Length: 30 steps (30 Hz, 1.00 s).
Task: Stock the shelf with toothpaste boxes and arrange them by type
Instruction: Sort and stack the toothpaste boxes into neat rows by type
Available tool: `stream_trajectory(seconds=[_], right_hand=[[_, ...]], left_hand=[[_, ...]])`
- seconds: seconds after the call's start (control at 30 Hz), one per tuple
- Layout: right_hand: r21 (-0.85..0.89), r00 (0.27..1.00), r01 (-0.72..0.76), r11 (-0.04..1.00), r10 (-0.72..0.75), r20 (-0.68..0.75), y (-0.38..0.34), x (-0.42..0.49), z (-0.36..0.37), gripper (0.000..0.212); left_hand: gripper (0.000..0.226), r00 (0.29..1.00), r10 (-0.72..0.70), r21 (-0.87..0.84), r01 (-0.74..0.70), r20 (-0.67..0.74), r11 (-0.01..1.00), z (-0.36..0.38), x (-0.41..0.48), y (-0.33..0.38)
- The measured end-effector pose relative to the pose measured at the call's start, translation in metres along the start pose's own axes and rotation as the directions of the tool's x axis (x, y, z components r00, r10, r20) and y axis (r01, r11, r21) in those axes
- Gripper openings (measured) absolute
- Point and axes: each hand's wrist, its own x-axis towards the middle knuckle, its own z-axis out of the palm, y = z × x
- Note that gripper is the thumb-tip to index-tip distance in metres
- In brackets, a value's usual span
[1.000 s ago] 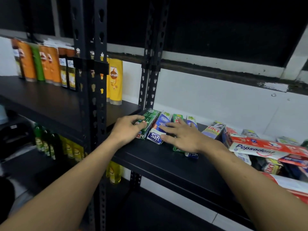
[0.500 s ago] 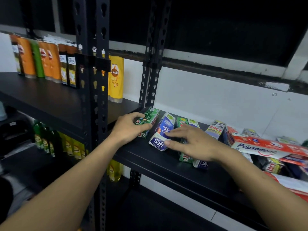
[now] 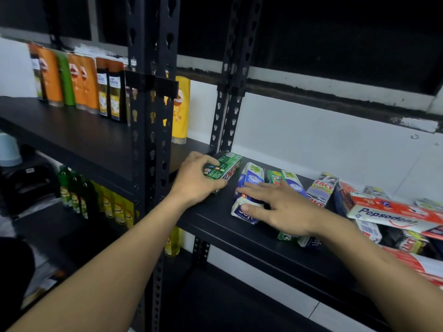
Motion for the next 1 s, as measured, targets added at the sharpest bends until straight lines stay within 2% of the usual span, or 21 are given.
stream_trajectory(seconds=[0.2, 0.33, 0.5, 0.6, 0.7, 0.87, 0.93, 1.0], right_hand=[[0.098, 0.999, 0.029, 0.995, -0.025, -0.044, -0.008, -0.026, -0.006, 0.055], [0.210, 0.993, 0.008, 0.978, 0.016, -0.115, -0.010, -0.032, -0.013, 0.052], [0.237, 0.977, -0.047, 0.970, 0.094, -0.192, -0.005, -0.035, -0.027, 0.052], [0.224, 0.967, -0.087, 0.971, 0.136, -0.215, 0.001, -0.041, -0.034, 0.049], [0.165, 0.961, -0.121, 0.979, 0.157, -0.226, -0.001, -0.051, -0.032, 0.049], [-0.108, 0.972, -0.057, 0.993, 0.030, -0.234, -0.023, -0.050, -0.003, 0.063], [-0.229, 0.976, -0.085, 0.970, 0.036, -0.213, -0.035, -0.046, 0.014, 0.069], [-0.299, 0.964, -0.155, 0.942, 0.078, -0.253, -0.046, -0.044, 0.029, 0.072]], left_hand=[[0.028, 0.995, -0.094, -0.137, 0.091, -0.015, 0.986, 0.000, 0.001, 0.004], [0.029, 0.990, -0.136, 0.012, 0.136, -0.037, 0.991, -0.001, 0.004, 0.003], [0.044, 0.991, -0.126, -0.053, 0.124, -0.038, 0.991, 0.002, 0.006, 0.004], [0.046, 0.995, -0.091, -0.017, 0.091, -0.030, 0.996, 0.003, 0.005, 0.001], [0.043, 0.996, -0.080, -0.059, 0.078, -0.034, 0.995, 0.002, 0.005, -0.001], [0.030, 0.996, -0.077, -0.087, 0.073, -0.044, 0.993, 0.003, 0.005, -0.004], [0.029, 0.994, -0.087, -0.095, 0.081, -0.060, 0.992, 0.004, 0.006, -0.005], [0.030, 0.994, -0.095, -0.094, 0.089, -0.062, 0.992, 0.004, 0.005, -0.005]])
